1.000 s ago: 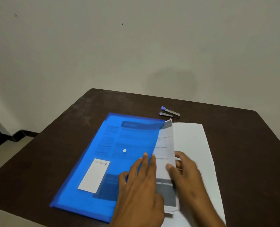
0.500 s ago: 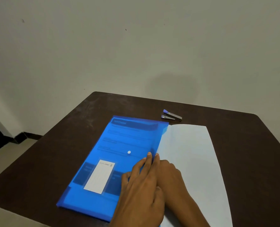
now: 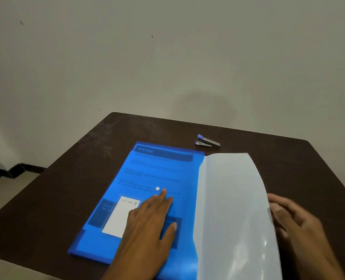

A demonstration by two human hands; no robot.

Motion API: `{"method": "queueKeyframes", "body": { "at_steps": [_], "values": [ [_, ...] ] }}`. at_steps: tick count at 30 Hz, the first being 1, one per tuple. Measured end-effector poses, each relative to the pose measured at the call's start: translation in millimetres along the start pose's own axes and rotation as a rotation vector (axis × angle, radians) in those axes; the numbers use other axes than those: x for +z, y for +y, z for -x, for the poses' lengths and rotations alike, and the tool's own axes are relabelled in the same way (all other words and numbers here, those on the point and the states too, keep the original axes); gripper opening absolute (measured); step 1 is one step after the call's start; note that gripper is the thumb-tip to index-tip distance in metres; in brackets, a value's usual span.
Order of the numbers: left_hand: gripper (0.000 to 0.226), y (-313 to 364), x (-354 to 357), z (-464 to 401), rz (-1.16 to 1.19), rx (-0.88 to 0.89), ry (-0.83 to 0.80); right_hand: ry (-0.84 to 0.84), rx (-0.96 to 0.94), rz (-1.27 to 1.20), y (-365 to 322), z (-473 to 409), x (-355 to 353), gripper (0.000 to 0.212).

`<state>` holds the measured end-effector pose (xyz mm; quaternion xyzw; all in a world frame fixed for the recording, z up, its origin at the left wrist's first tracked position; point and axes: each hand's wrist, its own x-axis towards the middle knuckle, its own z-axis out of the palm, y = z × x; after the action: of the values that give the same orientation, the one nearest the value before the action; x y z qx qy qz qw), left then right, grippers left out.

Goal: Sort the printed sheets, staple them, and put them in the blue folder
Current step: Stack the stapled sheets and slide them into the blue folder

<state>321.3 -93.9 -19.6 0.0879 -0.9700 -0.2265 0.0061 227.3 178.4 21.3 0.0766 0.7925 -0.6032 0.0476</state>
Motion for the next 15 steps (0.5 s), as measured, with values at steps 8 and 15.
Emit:
{"method": "queueKeyframes", "body": {
  "at_steps": [8,15],
  "values": [
    [0.060,-28,15,-3,0.222,-0.012,0.039,-0.317,-0.286,-0.079,-23,11,68,0.028],
    [0.035,-49,-2,-4,0.976,-0.239,0.352,-0.335,-0.550,0.470,1,7,148,0.033]
  ]
}}
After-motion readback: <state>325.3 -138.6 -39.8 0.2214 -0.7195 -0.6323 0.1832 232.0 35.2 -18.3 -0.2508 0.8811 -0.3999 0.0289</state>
